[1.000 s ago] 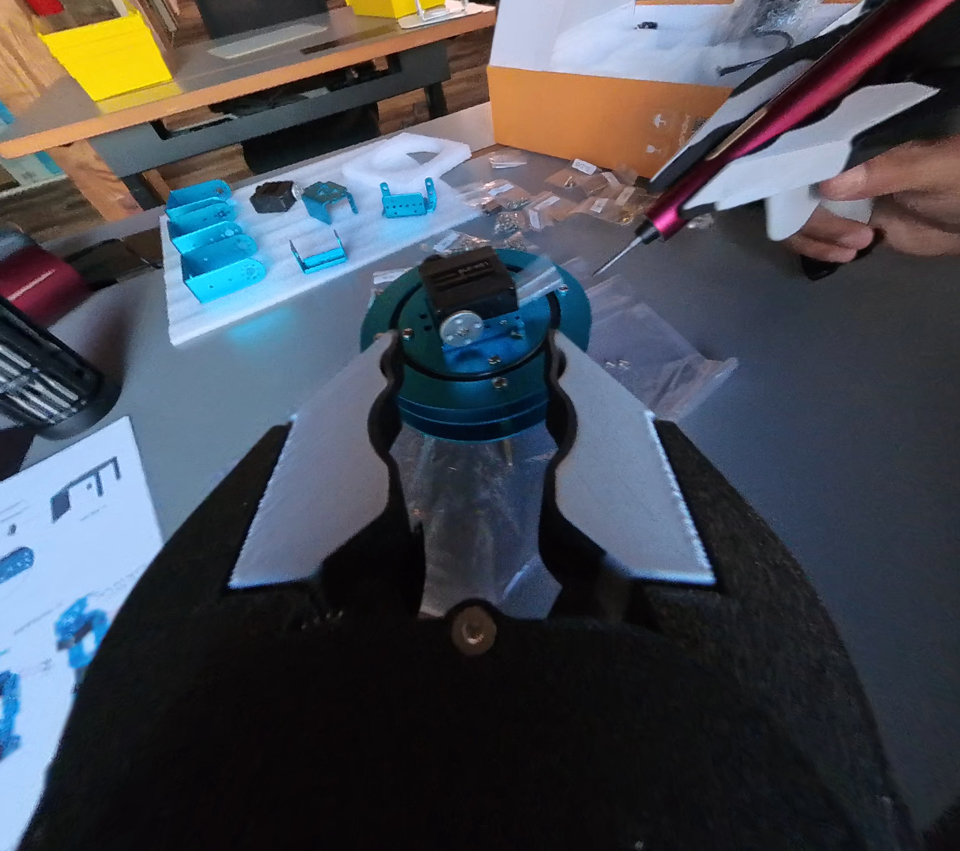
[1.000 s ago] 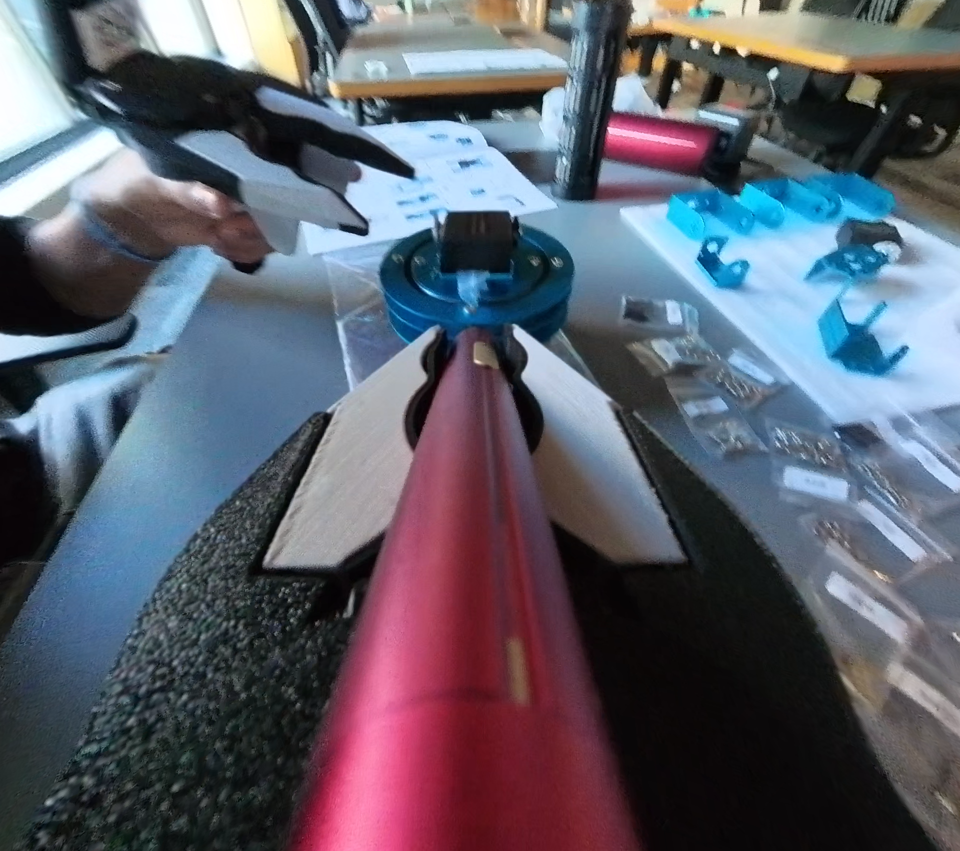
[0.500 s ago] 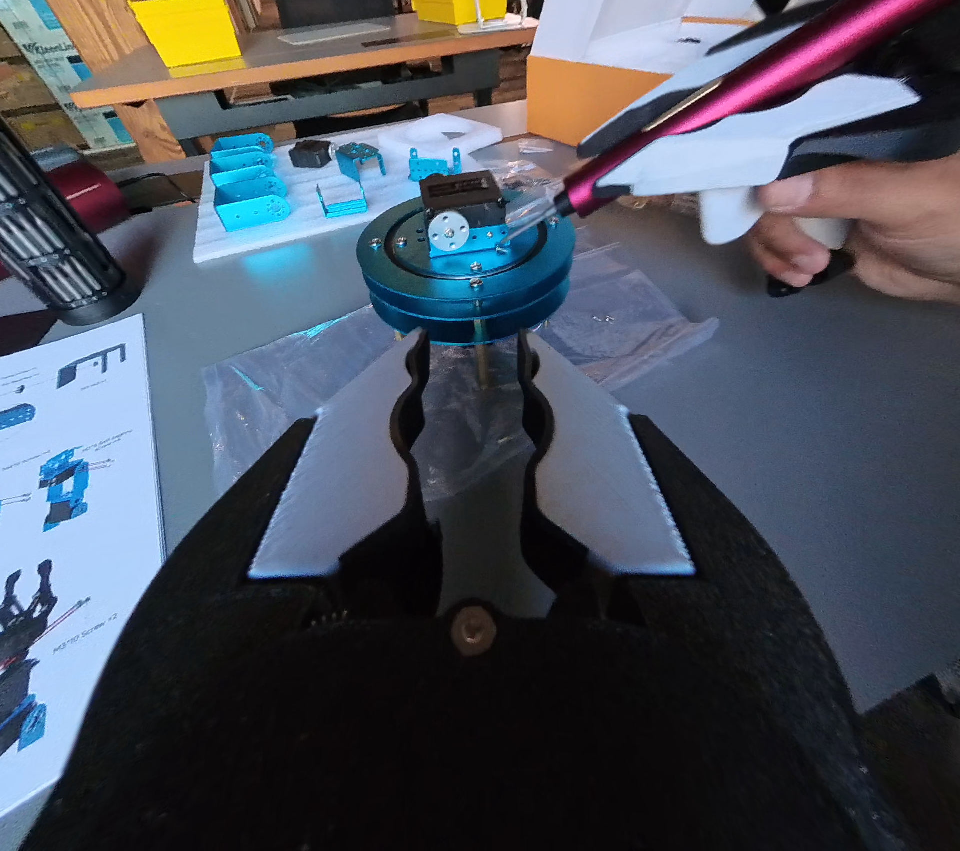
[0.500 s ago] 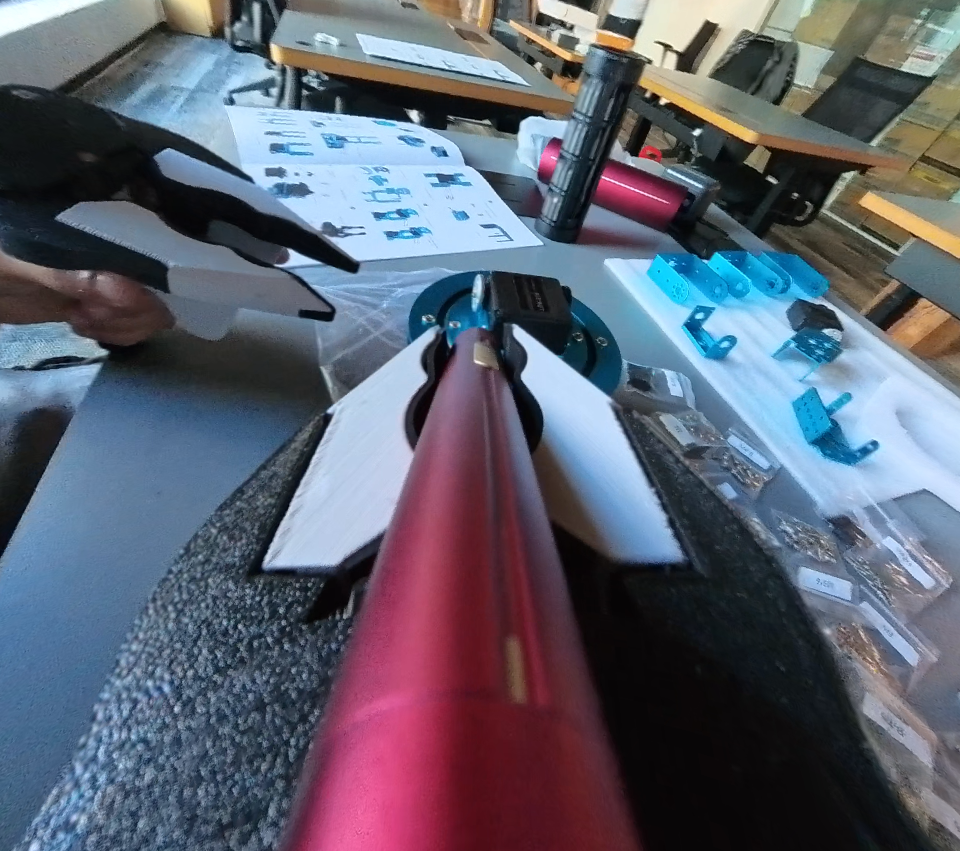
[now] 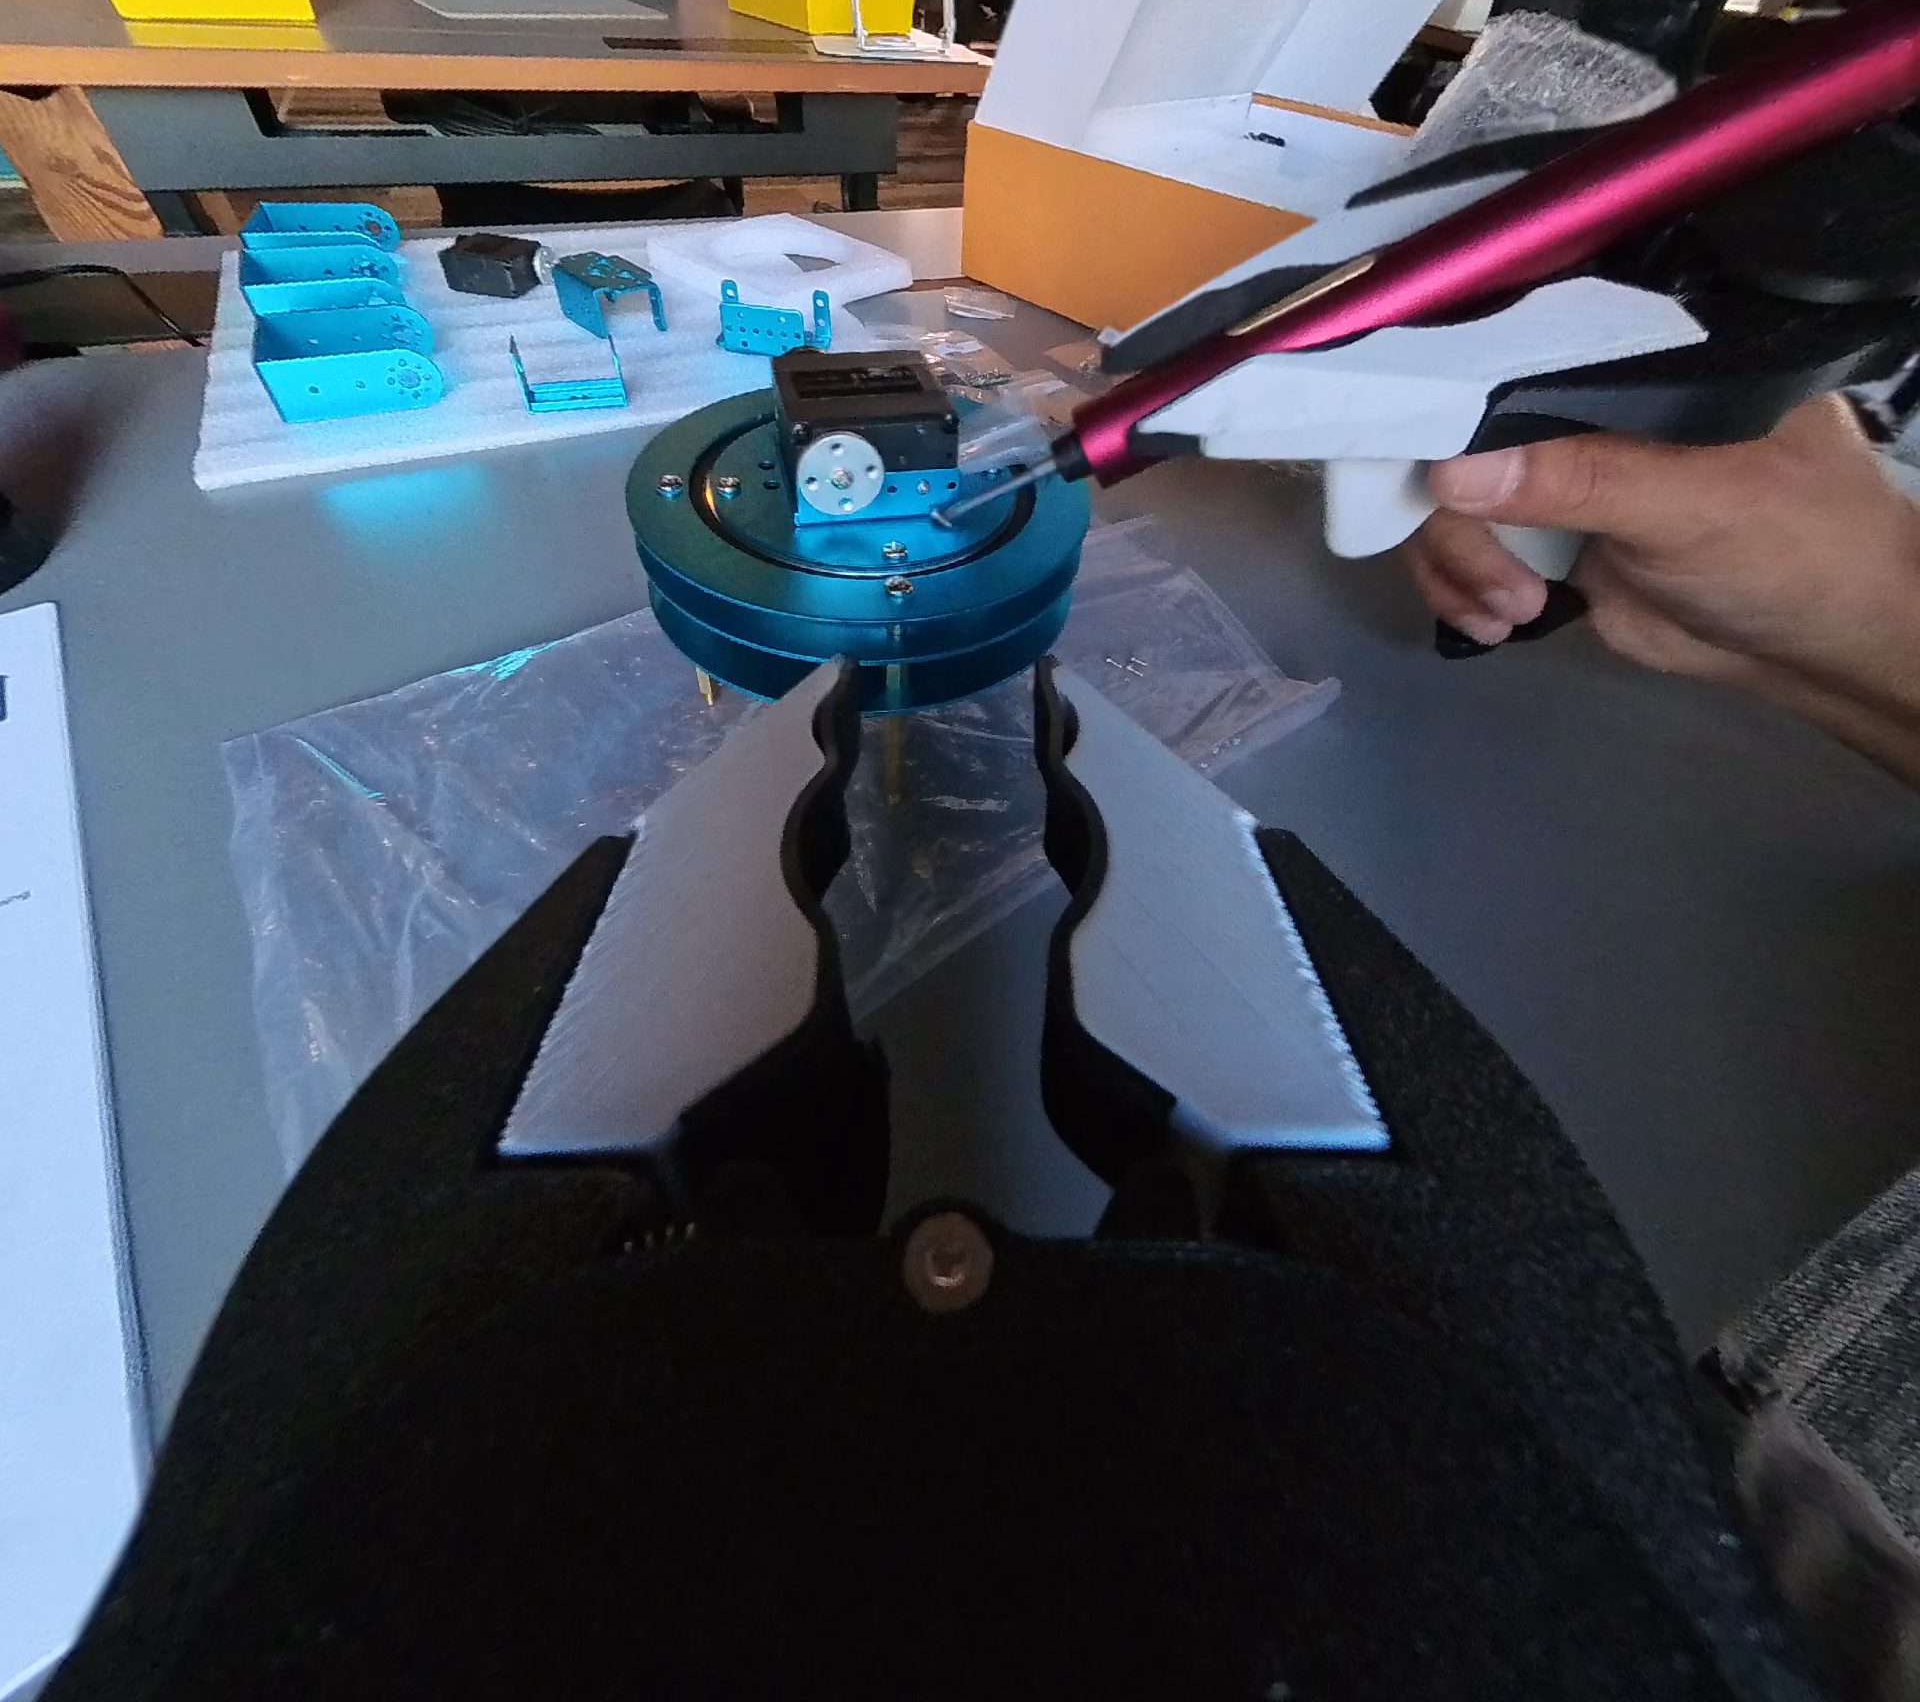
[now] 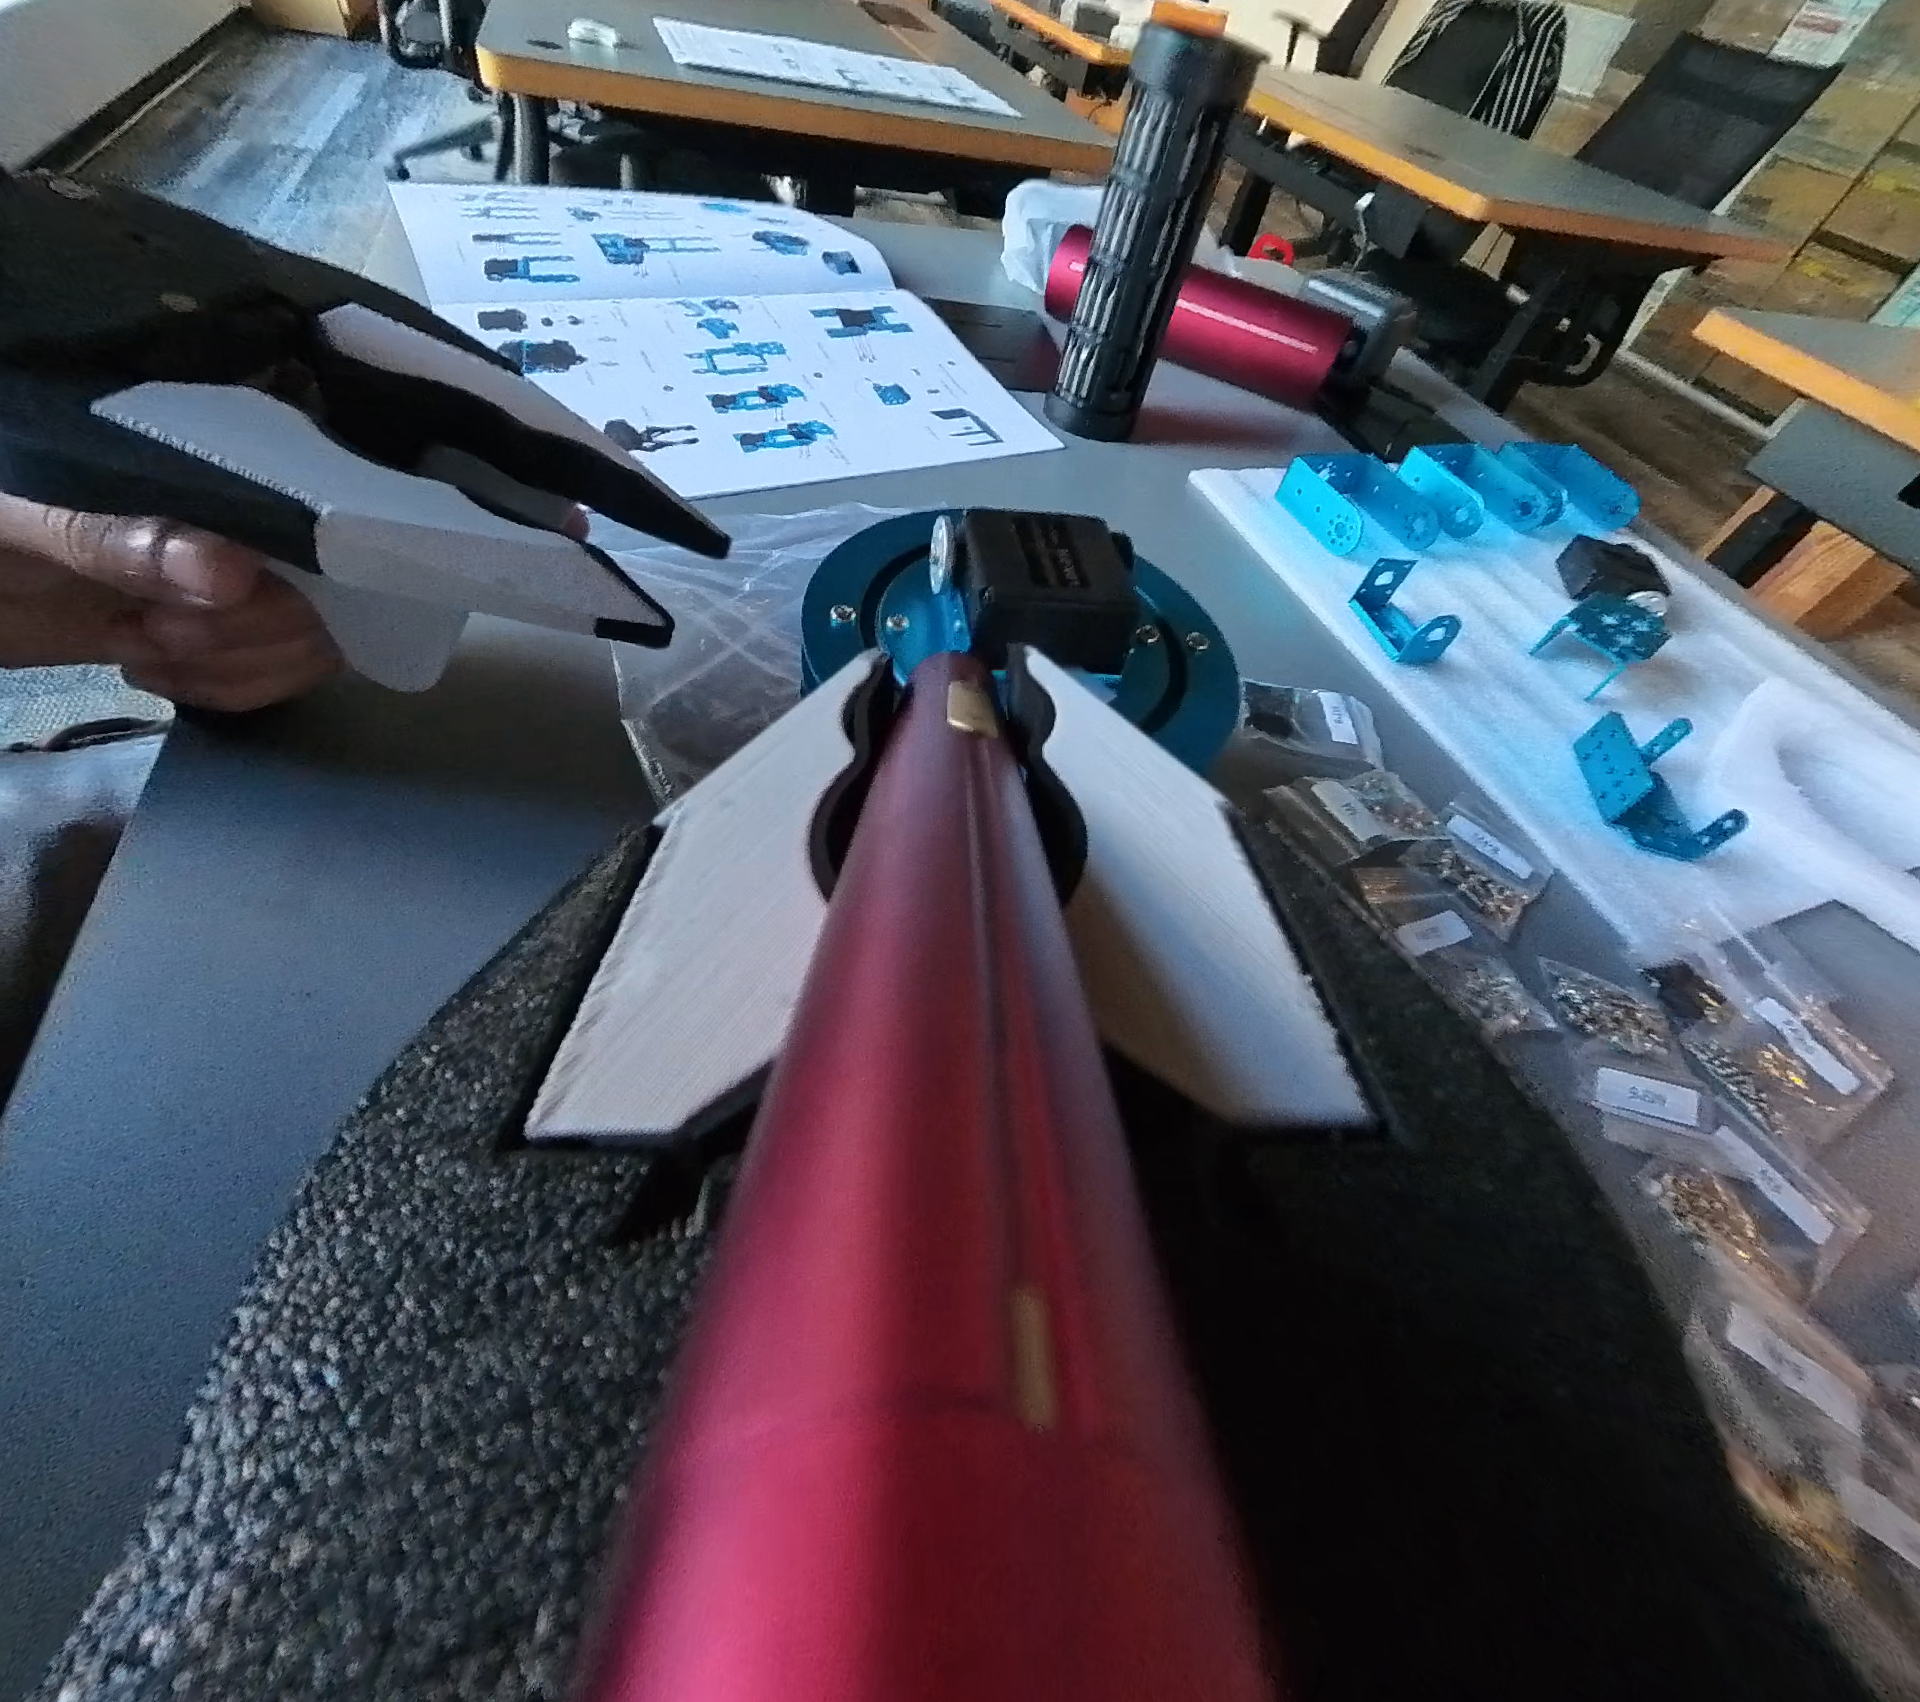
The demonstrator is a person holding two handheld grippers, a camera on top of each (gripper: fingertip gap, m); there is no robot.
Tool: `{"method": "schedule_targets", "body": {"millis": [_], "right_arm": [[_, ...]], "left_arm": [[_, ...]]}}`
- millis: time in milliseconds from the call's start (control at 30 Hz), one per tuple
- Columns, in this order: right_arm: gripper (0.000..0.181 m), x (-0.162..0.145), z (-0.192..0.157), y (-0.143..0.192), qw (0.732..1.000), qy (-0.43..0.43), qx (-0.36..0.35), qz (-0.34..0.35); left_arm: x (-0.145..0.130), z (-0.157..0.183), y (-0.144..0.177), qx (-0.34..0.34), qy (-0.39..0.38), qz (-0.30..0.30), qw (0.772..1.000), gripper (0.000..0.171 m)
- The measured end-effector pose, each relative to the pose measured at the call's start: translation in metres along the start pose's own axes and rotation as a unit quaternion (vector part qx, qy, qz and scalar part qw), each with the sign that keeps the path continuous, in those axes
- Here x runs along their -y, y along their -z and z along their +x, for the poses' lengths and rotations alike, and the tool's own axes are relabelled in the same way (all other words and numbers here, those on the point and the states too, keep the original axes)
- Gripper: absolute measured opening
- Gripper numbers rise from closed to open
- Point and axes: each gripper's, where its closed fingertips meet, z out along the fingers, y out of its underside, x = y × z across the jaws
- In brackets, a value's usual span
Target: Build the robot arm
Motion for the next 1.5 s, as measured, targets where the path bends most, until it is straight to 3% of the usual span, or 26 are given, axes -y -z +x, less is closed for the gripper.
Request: {"method": "schedule_targets", "body": {"millis": [100, 300, 400, 533, 667, 833, 1000, 1200, 1500], "right_arm": [[0.021, 0.005, 0.001, 0.002, 1.000, 0.008, -0.010, 0.016], [0.021, 0.035, -0.002, 0.012, 0.995, -0.056, -0.016, 0.076], [0.021, 0.062, -0.020, 0.017, 0.983, -0.102, 0.022, 0.150], [0.021, 0.089, -0.041, 0.019, 0.940, -0.221, 0.098, 0.241], [0.020, 0.099, -0.045, 0.011, 0.907, -0.292, 0.142, 0.268], [0.021, 0.104, -0.049, 0.000, 0.860, -0.372, 0.194, 0.291], [0.021, 0.108, -0.050, -0.005, 0.818, -0.420, 0.228, 0.319], [0.021, 0.107, -0.054, -0.012, 0.829, -0.410, 0.223, 0.309], [0.021, 0.102, -0.062, -0.015, 0.886, -0.336, 0.171, 0.271]], "left_arm": [[0.000, 0.001, -0.001, -0.015, 0.010, -0.002, 1.000, 0.033], [0.017, -0.014, 0.004, -0.016, 0.016, 0.031, 0.999, 0.033], [0.041, -0.008, 0.015, -0.080, 0.034, 0.081, 0.993, 0.029], [0.069, -0.003, 0.033, -0.168, 0.060, 0.136, 0.975, 0.027], [0.089, -0.021, 0.049, -0.114, -0.027, 0.194, 0.974, 0.026], [0.099, -0.017, 0.064, -0.089, -0.162, 0.227, 0.956, 0.025], [0.109, -0.016, 0.072, -0.072, -0.203, 0.245, 0.945, 0.018], [0.105, -0.017, 0.072, -0.077, -0.202, 0.231, 0.949, 0.011], [0.094, -0.020, 0.069, -0.073, -0.220, 0.204, 0.951, 0.007]]}}
